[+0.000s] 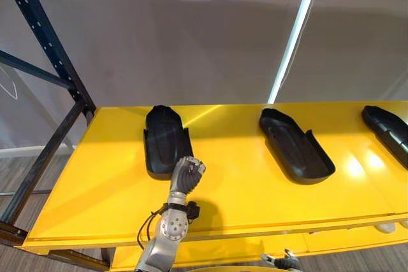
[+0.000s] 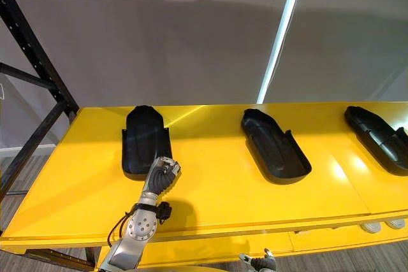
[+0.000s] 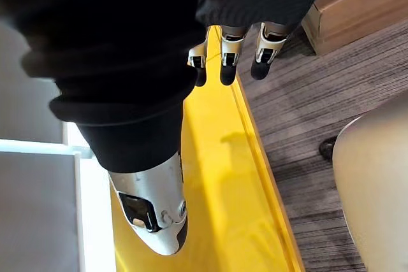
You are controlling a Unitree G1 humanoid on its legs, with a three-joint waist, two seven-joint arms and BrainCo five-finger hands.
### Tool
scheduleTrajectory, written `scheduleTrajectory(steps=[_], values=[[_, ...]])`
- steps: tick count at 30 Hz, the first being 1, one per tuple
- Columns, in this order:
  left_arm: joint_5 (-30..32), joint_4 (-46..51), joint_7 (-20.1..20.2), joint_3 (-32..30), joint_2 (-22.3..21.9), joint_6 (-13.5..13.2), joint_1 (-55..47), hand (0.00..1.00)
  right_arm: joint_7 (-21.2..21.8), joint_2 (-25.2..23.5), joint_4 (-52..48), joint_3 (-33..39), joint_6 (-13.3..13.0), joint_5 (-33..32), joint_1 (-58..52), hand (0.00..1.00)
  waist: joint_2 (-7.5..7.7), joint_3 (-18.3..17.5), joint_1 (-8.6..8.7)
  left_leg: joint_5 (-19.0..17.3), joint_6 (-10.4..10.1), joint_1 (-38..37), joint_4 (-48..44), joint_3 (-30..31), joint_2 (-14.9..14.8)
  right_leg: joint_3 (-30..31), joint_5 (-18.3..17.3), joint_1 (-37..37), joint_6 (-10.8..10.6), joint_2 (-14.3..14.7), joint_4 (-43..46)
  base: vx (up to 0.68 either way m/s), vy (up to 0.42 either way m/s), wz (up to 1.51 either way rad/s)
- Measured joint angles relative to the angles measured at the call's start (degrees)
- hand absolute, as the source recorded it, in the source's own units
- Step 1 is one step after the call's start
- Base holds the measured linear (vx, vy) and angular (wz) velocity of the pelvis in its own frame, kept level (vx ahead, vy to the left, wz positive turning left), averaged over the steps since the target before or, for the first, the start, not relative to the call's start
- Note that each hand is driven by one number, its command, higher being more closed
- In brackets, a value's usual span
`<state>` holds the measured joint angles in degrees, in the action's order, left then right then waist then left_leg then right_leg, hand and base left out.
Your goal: Walk over and take plastic housings, then place them on the shelf
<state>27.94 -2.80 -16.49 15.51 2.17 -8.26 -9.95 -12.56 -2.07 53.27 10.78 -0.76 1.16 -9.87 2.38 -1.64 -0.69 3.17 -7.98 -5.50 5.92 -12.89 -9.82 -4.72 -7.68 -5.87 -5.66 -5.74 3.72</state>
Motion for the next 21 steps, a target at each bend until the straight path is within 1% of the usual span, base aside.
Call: scheduleTrajectory(steps=[3,7,8,9,10,11,13,16,21], values=[[0.0,0.1,-0.7,0.0,0.2,-0.9,-0.3,1.0,-0.1,0.1,0.9,0.0,0.0,0.0,0.6,0.0,0.16,0.0,-0.11,0.1,0.1,0.1,0.0,0.1,0.0,-0.2,0.0,0.0,0.0,0.0,0.0,0.0,-0.005,0.04],[-0.2,2.1,-1.5,0.3,0.1,-0.6,-1.6,1.0,-0.6,0.2,2.1,-0.1,-0.2,0.0,1.0,0.0,0.71,0.2,-0.09,0.4,0.1,1.2,0.0,0.3,-0.1,-0.1,0.0,0.0,0.0,0.0,0.2,-0.02,-0.004,0.06],[-0.3,3.2,-1.5,0.6,0.1,-0.4,-3.0,1.0,-1.2,0.1,2.1,-0.1,-0.3,0.0,0.9,0.0,1.49,0.5,-0.13,0.4,0.1,1.2,0.0,0.3,-0.1,-0.1,0.0,0.0,0.0,0.0,0.3,0.0,0.0,0.0],[-0.9,4.6,-1.5,0.6,0.1,-0.2,-4.0,1.0,-1.2,-0.1,2.2,-0.1,-0.3,0.0,0.8,0.0,1.91,0.6,-0.2,0.4,0.1,1.2,-0.1,0.3,-0.1,-0.1,0.0,0.0,0.0,0.0,0.4,0.0,0.0,0.0],[-1.0,4.8,-1.5,0.6,0.1,-0.2,-4.1,1.0,-1.2,-0.2,2.2,-0.2,-0.3,0.0,0.8,0.0,1.99,0.7,-0.21,0.4,0.1,1.2,-0.2,0.3,-0.1,-0.1,0.0,0.0,0.0,0.0,0.4,-0.01,-0.003,0.04],[-1.4,6.6,-1.5,0.6,0.1,-0.2,-5.0,1.0,-1.2,-0.3,2.2,-0.4,-0.2,0.0,0.7,0.0,2.68,0.9,-0.35,0.4,0.1,1.2,-0.4,0.3,-0.1,-0.1,0.0,0.0,0.0,0.0,0.5,0.0,0.0,0.0],[-2.1,7.9,-1.6,0.6,0.1,-0.2,-5.5,1.0,-1.2,-0.3,2.2,-0.5,-0.2,0.0,0.4,0.0,3.05,0.9,-0.4,0.4,0.1,1.3,-0.4,0.4,0.0,0.0,0.0,0.0,0.0,-0.1,0.8,-0.01,0.005,0.05],[-3.2,9.7,-1.4,0.6,0.1,-0.2,-6.0,1.0,-1.2,-0.3,2.2,-0.5,-0.2,0.0,0.4,0.0,3.09,0.9,-0.28,0.3,0.2,1.0,-0.4,0.7,0.0,0.2,0.0,-0.3,0.0,-0.1,1.2,-0.01,0.003,0.04],[-4.8,10.6,-1.2,0.4,-1.3,-0.2,-7.6,1.0,-1.2,-0.3,2.2,-0.4,-0.2,0.0,0.2,0.0,2.41,1.0,-0.49,-0.1,0.6,0.6,-0.4,0.9,0.0,0.2,-0.1,-0.8,-0.2,-0.1,1.2,-0.03,-0.008,0.03]])
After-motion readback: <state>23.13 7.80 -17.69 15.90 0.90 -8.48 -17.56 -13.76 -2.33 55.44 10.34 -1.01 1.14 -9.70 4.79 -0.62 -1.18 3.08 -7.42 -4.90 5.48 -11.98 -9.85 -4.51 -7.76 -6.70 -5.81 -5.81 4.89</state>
